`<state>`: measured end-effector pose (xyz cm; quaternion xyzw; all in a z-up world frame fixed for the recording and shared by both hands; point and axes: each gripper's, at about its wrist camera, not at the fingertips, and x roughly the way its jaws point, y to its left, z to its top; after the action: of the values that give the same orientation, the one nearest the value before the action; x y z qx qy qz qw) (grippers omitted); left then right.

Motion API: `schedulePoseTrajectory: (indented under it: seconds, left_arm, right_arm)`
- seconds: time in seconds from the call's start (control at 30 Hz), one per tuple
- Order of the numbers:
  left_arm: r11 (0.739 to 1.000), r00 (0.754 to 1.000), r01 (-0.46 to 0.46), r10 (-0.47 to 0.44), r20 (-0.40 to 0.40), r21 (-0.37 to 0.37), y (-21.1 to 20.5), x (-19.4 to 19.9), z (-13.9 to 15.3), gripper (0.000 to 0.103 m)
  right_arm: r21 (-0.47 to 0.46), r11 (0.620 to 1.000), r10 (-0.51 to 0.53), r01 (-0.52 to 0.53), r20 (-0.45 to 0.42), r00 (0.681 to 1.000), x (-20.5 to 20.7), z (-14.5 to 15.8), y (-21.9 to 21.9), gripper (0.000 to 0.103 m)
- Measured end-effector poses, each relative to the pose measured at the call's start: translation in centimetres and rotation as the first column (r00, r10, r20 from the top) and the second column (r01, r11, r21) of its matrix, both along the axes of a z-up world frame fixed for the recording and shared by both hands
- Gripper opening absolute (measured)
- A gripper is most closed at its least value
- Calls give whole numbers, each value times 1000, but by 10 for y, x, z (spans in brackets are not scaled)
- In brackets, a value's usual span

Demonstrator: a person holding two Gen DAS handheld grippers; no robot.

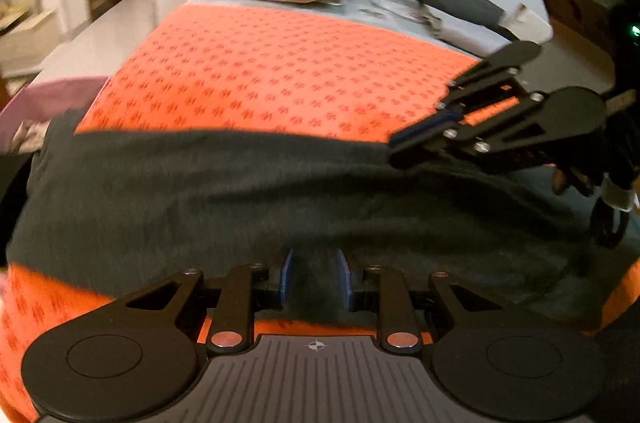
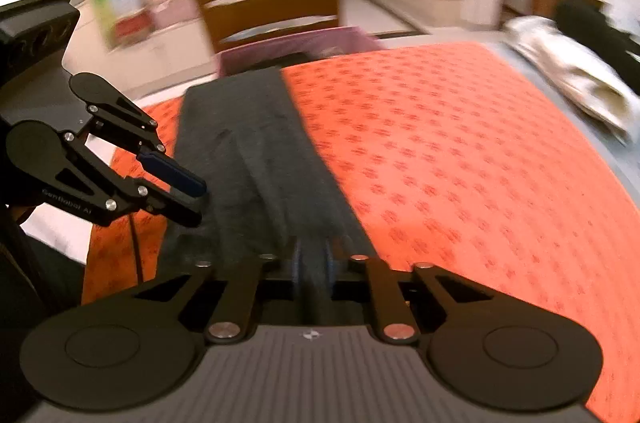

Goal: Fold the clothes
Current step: 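Grasp the dark grey pants end with the right tool while the left tool opens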

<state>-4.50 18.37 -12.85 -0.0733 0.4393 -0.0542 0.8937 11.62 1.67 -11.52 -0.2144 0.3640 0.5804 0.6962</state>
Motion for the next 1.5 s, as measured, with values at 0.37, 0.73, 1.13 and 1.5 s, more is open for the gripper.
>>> schedulePoseTrajectory:
  seconds: [0.37, 0.73, 1.13, 1.5]
  left_arm:
    - [997, 997, -71, 71, 38, -1, -7, -13, -5, 30]
    - [998, 997, -58, 58, 52, -4, -18, -17, -6, 52]
    - [997, 997, -71, 71, 41, 8, -22, -14, -6, 56]
    - [996, 996, -85, 85, 31, -3, -21, -12, -5, 56]
  right_arm:
    - [-57, 977, 210, -207, 60, 976, 5, -8, 43, 25]
    - [-82, 963, 262, -255, 96, 960, 3, -18, 50, 32]
    - [-63, 959, 284, -277, 170, 944, 0, -12, 42, 21]
    - [-71, 944, 331, -323, 223, 917, -10, -12, 41, 13]
